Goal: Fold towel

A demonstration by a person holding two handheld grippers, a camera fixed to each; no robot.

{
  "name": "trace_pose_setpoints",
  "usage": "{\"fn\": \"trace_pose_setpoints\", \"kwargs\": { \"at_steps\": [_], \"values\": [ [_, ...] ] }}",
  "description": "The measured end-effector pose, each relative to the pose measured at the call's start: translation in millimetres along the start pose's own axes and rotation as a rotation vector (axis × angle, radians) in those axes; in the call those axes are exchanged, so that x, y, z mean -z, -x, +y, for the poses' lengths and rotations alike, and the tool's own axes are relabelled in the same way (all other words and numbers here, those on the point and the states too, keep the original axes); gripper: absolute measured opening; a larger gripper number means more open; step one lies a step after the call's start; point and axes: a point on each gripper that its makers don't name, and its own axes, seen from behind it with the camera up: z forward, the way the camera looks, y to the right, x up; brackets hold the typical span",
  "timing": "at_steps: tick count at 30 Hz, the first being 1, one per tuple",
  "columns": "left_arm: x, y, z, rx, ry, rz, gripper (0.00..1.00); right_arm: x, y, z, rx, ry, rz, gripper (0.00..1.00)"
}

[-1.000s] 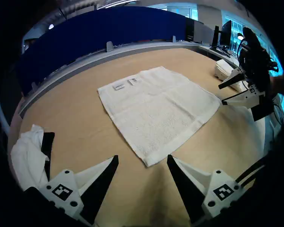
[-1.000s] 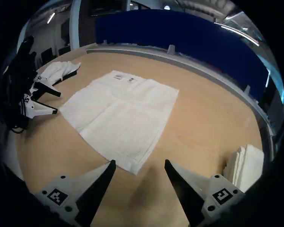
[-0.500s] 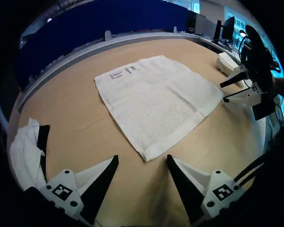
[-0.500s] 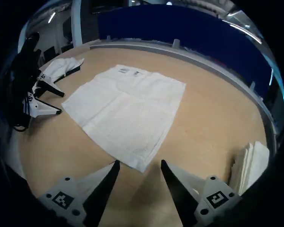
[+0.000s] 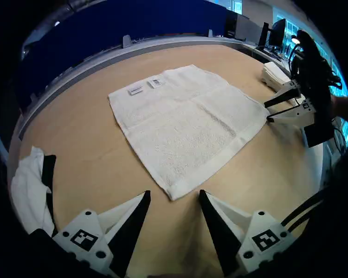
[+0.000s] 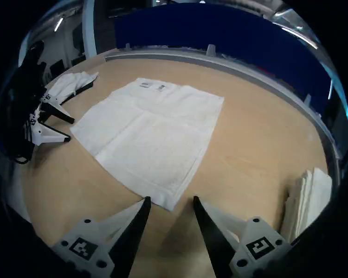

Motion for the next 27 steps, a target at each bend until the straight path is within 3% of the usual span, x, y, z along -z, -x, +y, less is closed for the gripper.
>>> {"fn": "trace_pose_setpoints", "kwargs": {
  "at_steps": [7,15,25,27],
  "values": [
    [-0.1,0.1,-1.1,0.005,-0.002,-0.004,0.7,-0.5,-0.4,-4.9,0.013,-0.016,0.001,0.55],
    [-0.4,0.0,1.9,0.001,0.002,-0.01,0.59,-0.7,0.2,-11.9,0.031,-0.032,-0.001,0.3],
    [0.2,1.4,1.5,-0.002,0.009,-0.022,0.5,1.0,0.5,-12.2,0.03,-0.031,-0.013,0.2],
    [-0.1,2.0,-0.5,-0.002,0.002,-0.026,0.35,1.5,0.4,-11.8,0.03,-0.027,-0.015,0.2]
  ]
}}
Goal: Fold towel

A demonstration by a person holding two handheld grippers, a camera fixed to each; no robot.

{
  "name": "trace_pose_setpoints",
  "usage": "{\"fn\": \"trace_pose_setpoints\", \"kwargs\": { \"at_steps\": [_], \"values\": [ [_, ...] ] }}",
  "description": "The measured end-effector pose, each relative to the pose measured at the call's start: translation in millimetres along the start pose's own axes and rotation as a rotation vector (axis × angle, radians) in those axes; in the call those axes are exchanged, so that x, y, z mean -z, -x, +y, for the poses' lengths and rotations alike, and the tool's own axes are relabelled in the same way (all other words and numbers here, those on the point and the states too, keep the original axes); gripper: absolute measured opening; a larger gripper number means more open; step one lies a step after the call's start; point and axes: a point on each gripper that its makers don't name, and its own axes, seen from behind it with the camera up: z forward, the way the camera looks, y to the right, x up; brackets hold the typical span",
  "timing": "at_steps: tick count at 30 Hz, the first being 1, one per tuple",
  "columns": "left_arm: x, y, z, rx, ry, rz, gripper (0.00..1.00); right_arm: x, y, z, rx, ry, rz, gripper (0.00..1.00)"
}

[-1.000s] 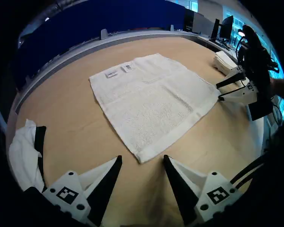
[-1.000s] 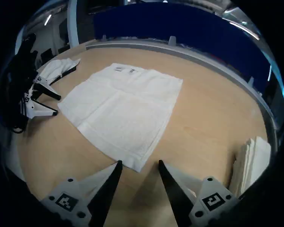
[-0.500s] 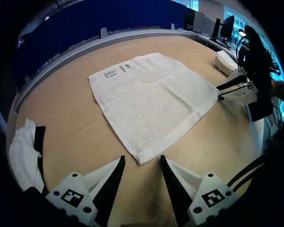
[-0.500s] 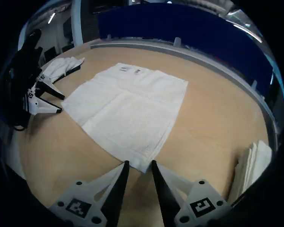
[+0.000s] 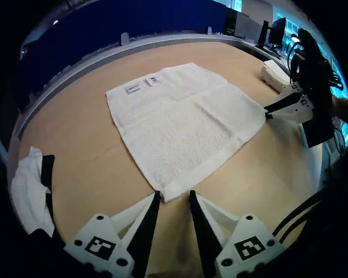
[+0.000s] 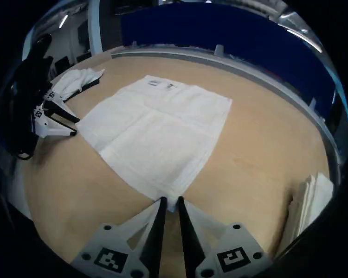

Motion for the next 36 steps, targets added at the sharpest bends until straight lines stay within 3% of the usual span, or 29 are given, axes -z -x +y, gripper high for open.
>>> {"fn": "trace_pose_setpoints", "kwargs": {
  "at_steps": [8,18,23,36],
  "values": [
    [0.8,0.9,-4.3,0.012,-0.023,0.001,0.13,1.7,-1.0,1.7,0.014,0.013,0.0,0.18],
    [5.0,-2.5,1.9,0.028,-0.008,0.007,0.11,7.8,-9.9,4.3,0.013,0.011,0.019,0.17],
    [10.6,-7.9,-2.0,0.038,-0.024,0.02,0.11,13.9,-18.1,3.9,0.019,0.01,0.033,0.17],
    [45.7,-25.8,-4.0,0.108,-0.045,0.075,0.1,47.7,-47.4,-1.5,0.042,0.015,0.076,0.17]
  ]
}}
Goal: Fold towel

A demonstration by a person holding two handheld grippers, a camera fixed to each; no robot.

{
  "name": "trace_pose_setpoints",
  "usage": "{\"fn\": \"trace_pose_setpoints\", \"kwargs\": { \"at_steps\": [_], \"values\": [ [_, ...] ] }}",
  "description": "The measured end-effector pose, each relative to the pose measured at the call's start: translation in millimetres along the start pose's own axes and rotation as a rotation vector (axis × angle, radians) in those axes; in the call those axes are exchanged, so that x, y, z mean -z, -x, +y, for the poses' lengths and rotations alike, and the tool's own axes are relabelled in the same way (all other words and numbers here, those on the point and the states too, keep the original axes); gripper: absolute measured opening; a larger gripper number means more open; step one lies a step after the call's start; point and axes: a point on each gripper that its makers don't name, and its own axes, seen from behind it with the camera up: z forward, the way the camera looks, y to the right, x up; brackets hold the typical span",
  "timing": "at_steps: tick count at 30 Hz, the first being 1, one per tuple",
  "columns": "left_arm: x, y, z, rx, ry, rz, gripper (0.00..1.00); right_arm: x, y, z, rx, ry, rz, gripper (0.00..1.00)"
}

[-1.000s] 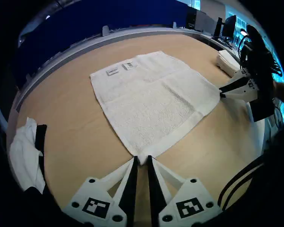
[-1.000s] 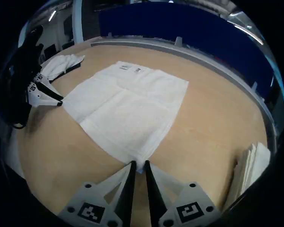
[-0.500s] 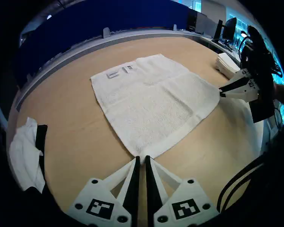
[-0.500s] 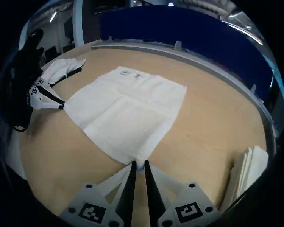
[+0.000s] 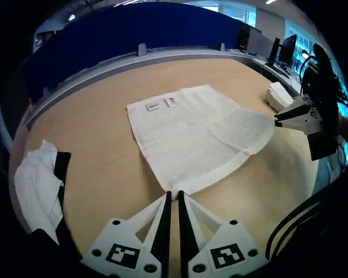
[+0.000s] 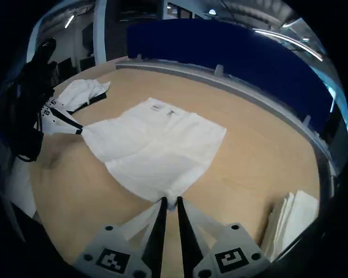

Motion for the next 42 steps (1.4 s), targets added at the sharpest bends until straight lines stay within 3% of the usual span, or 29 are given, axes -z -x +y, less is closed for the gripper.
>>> {"fn": "trace_pose_setpoints", "kwargs": {
  "at_steps": [9,21,33,42],
  "values": [
    [30.5,-18.1,1.7,0.061,-0.009,0.043,0.1,26.5,-20.1,-4.4,0.014,-0.007,0.021,0.17],
    [67.4,-35.6,9.7,0.105,-0.017,0.095,0.1,54.4,-31.1,-11.8,0.011,-0.018,0.032,0.17],
    [61.8,-38.3,10.4,0.111,-0.02,0.093,0.1,51.2,-36.8,-4.5,0.019,-0.014,0.033,0.17],
    [43.8,-56.7,-4.3,0.089,-0.035,0.108,0.1,32.6,-50.4,11.5,0.025,-0.009,0.029,0.17]
  ]
}}
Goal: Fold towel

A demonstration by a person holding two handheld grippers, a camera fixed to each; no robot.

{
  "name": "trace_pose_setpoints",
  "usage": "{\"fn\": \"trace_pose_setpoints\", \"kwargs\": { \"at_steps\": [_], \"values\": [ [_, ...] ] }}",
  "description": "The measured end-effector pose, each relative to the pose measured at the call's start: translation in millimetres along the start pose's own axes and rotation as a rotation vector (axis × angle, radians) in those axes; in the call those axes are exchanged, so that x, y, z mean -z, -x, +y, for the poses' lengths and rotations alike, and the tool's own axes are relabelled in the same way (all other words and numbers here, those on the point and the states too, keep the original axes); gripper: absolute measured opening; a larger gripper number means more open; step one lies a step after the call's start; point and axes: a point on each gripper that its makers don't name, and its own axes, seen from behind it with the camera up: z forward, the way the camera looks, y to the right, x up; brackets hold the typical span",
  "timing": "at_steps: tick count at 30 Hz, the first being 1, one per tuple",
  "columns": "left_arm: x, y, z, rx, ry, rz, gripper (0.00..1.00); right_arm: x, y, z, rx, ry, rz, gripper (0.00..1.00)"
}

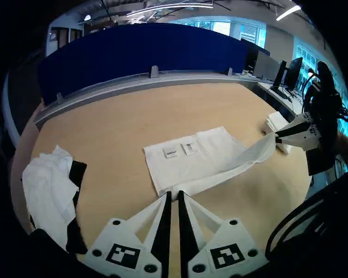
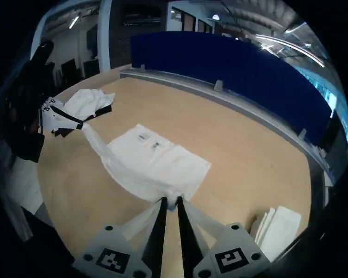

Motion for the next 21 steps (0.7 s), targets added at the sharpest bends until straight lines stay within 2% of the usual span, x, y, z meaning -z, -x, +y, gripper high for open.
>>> {"fn": "trace_pose_setpoints", "kwargs": {
  "at_steps": [12,21],
  "values": [
    [-40.0,-26.2,-18.6,-0.005,-0.009,0.02,0.1,-38.2,-11.7,29.0,-0.005,0.018,-0.026,0.17],
    [-67.6,-27.2,-24.6,-0.006,-0.007,0.004,0.1,-64.9,-15.7,45.2,-0.02,0.028,-0.038,0.17]
  ]
}}
